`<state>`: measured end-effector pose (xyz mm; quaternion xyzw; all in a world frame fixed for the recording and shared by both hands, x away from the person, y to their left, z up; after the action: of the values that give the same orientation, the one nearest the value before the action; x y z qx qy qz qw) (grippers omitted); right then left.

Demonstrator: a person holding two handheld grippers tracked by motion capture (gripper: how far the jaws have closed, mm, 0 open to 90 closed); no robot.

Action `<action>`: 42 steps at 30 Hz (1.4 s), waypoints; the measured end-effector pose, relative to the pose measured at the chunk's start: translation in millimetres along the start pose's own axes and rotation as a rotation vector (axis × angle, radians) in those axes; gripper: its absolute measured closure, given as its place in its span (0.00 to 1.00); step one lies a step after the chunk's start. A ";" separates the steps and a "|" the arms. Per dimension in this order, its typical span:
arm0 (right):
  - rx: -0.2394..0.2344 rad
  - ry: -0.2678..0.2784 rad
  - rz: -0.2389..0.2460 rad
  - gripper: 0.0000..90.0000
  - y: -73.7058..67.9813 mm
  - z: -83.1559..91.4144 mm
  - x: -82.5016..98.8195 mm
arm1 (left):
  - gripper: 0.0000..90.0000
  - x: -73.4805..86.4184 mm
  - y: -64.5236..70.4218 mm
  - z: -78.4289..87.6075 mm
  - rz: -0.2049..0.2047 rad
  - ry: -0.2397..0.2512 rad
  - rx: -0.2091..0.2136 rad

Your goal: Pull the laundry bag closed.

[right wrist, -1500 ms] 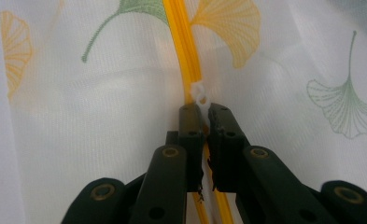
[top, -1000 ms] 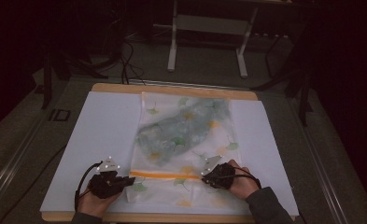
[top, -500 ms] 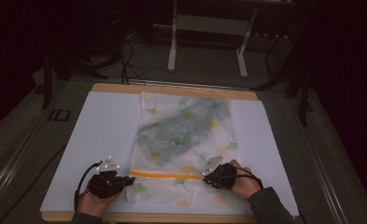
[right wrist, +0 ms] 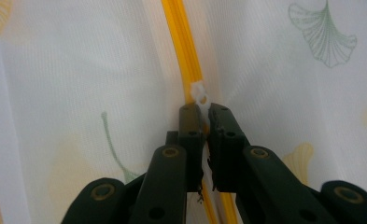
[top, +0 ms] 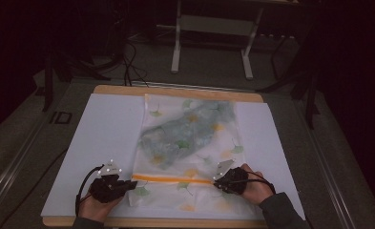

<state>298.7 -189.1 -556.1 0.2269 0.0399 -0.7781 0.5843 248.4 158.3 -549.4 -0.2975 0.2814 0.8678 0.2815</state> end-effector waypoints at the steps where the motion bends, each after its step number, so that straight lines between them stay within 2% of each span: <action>1: 0.000 -0.004 0.000 0.94 0.2 0.5 0.8 | 0.98 0.0 -0.2 0.2 0.000 0.000 0.000; 42: 0.018 -0.015 -0.043 0.94 10.6 10.8 28.4 | 0.98 1.5 -1.1 1.3 0.009 -0.001 -0.001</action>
<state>299.1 -221.3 -555.6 0.2254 0.0331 -0.7925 0.5657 247.7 160.3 -549.9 -0.2961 0.2821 0.8693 0.2777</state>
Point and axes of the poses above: each handheld gripper's, and its own axes: z roughly backward along the jaws, x roughly out of its underside, y roughly to its right, the point moved 5 cm from there along -z, roughly forward along the jaws, and after that the axes turned 5 degrees about x, right-handed, at the moved point
